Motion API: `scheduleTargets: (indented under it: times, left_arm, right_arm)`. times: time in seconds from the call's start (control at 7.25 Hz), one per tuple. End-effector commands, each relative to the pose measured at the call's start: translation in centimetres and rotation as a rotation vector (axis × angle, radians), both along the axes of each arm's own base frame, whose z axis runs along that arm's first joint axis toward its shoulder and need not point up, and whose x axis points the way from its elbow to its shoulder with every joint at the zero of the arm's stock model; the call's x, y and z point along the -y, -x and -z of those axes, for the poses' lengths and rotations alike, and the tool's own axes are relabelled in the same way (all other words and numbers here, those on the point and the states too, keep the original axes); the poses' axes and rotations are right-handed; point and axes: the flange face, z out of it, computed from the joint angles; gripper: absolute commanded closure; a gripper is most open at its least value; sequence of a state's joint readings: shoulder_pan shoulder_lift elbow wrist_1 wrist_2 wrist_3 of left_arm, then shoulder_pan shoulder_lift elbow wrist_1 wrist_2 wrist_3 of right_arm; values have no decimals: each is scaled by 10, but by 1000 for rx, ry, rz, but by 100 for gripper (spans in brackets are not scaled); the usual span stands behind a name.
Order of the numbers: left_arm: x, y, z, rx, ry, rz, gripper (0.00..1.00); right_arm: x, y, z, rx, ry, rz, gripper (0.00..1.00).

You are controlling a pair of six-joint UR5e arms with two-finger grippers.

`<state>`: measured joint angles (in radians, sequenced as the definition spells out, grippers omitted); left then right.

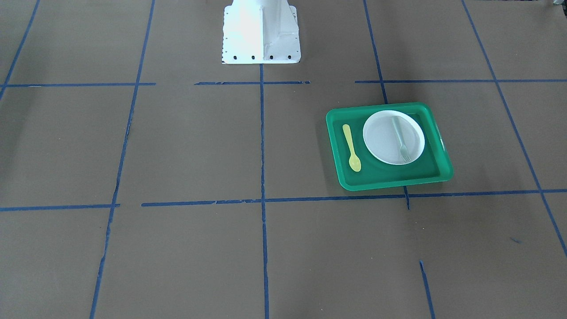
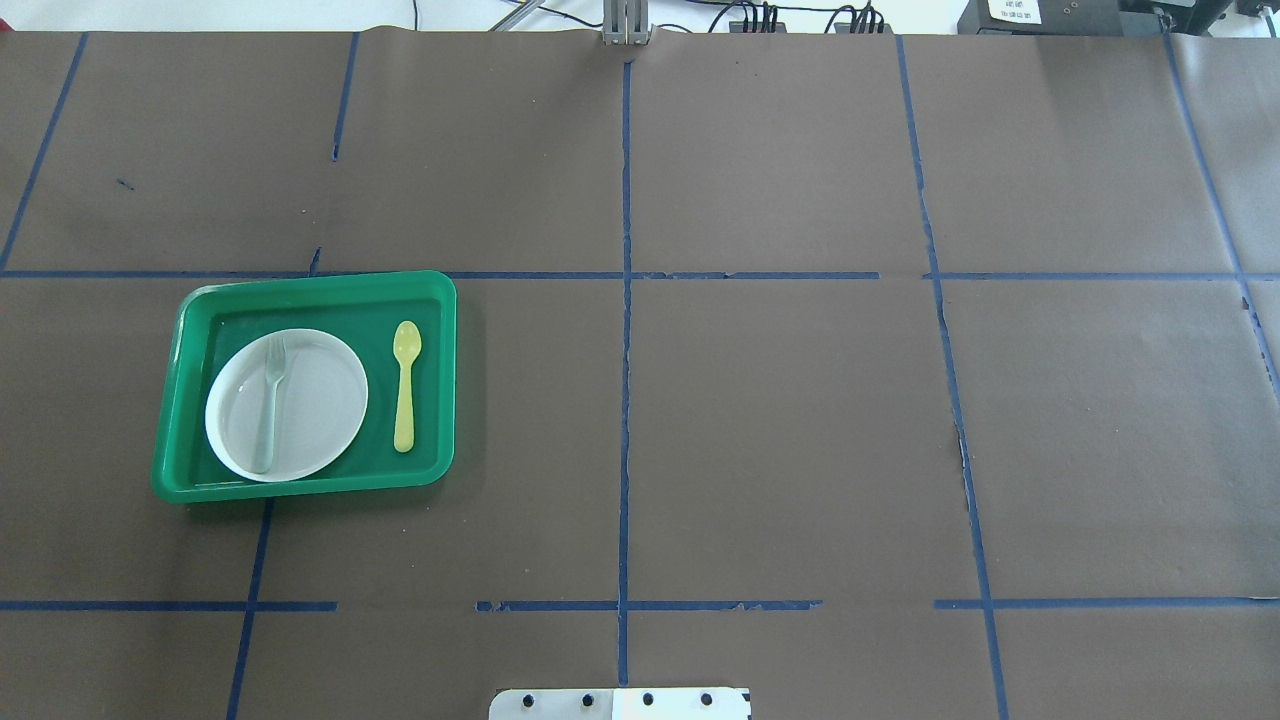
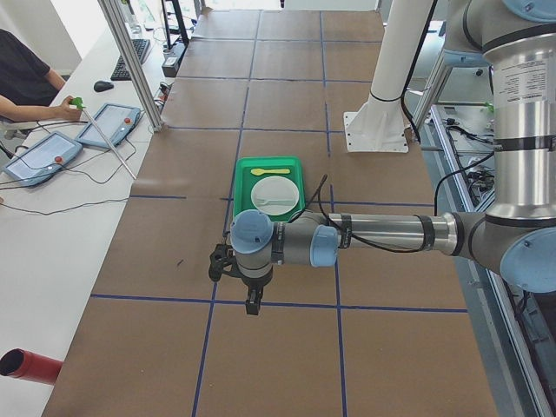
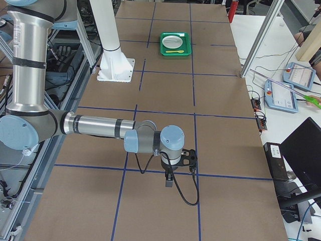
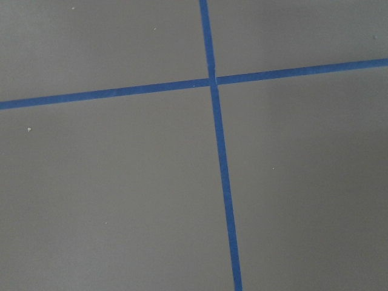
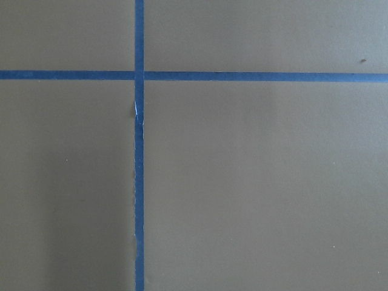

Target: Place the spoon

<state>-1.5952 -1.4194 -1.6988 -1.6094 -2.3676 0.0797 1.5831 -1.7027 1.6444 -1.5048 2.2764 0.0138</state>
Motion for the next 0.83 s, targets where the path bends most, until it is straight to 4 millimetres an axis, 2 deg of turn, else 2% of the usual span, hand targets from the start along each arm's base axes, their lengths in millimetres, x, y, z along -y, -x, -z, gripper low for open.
scheduleTargets:
  times: [0.0,0.69]
  left_arm:
    - [-8,6,-4,0,57,13,0]
    - [-3,13,3,2,44,29,0]
  right_arm:
    - [0,0,0,0,0,0,0]
    - [0,0,0,0,0,0,0]
